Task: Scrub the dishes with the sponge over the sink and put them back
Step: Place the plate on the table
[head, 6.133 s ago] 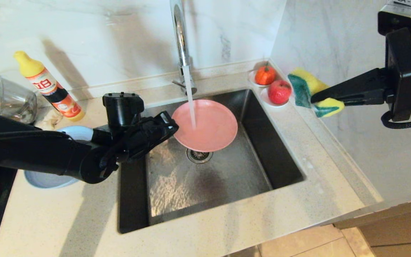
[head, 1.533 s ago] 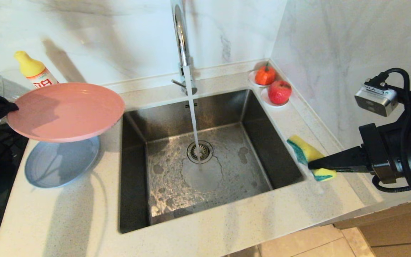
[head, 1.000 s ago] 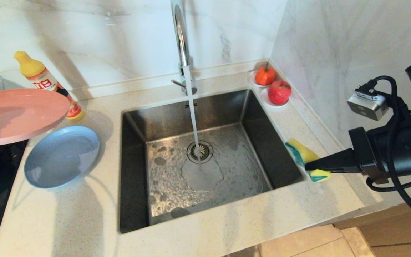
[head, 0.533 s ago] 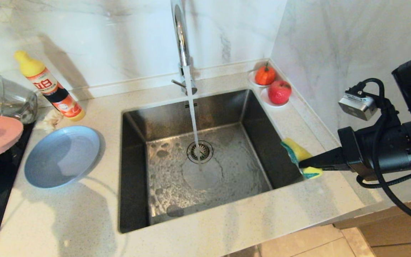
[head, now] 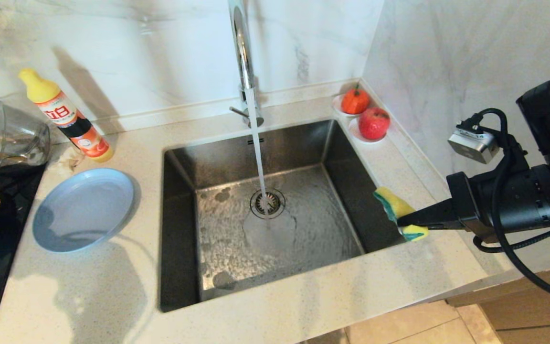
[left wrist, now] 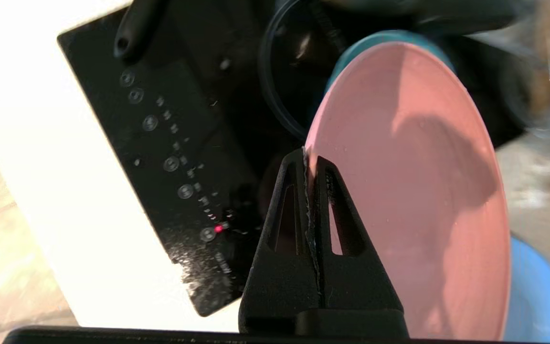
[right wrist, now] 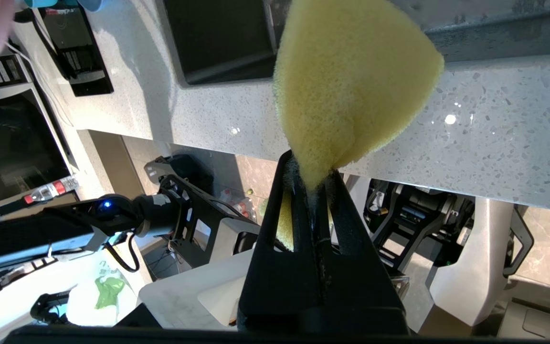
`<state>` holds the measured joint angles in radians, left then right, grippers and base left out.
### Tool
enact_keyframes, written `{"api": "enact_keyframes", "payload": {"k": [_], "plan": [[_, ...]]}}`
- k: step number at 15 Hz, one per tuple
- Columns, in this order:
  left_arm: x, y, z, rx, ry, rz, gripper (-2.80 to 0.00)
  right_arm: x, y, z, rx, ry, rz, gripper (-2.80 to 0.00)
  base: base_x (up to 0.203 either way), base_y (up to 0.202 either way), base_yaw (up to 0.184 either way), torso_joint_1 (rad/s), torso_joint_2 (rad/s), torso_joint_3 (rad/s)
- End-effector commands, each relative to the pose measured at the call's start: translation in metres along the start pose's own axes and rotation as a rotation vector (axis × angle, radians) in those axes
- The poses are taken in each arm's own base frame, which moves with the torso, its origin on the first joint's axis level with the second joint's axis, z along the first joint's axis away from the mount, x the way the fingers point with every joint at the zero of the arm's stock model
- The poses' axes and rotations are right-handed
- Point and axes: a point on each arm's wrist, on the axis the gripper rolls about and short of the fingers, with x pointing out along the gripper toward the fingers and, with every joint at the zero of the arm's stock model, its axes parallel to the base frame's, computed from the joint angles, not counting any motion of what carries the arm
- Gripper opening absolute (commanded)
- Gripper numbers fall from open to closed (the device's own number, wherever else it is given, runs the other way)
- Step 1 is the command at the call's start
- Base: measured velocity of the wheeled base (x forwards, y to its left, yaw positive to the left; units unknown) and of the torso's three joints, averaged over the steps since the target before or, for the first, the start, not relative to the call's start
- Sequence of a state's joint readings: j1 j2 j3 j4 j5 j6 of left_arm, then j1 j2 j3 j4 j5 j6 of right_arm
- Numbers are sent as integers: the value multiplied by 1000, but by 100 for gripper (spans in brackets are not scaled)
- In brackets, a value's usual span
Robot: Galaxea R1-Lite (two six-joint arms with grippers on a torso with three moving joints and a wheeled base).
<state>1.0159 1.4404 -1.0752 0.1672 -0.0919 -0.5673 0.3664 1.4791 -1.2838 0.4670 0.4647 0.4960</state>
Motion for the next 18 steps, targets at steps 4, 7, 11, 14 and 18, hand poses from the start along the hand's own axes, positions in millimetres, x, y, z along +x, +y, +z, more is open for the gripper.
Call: {"api": "enact_keyframes", "payload": {"k": [4,7,11,14,18], "plan": [[54,23,-4,-34,87,88,-280,3,-1,1,7,10,-2,-280,0,0,0,0,0,0],[63,30,-3,-29,82,101,-280,6,-2,2,5,7,0,-280,0,0,0,0,0,0],[62,29,-2,-30,80,84,-280,5,-4,2,9,5,-4,-280,0,0,0,0,0,0],[36,20,7,-36,57,-43,-280,5,-6,0,13,5,-7,-280,0,0,0,0,0,0],[22,25,12,-52,79,7,-280,8,-12,-3,14,-8,-8,-280,0,0,0,0,0,0]]}}
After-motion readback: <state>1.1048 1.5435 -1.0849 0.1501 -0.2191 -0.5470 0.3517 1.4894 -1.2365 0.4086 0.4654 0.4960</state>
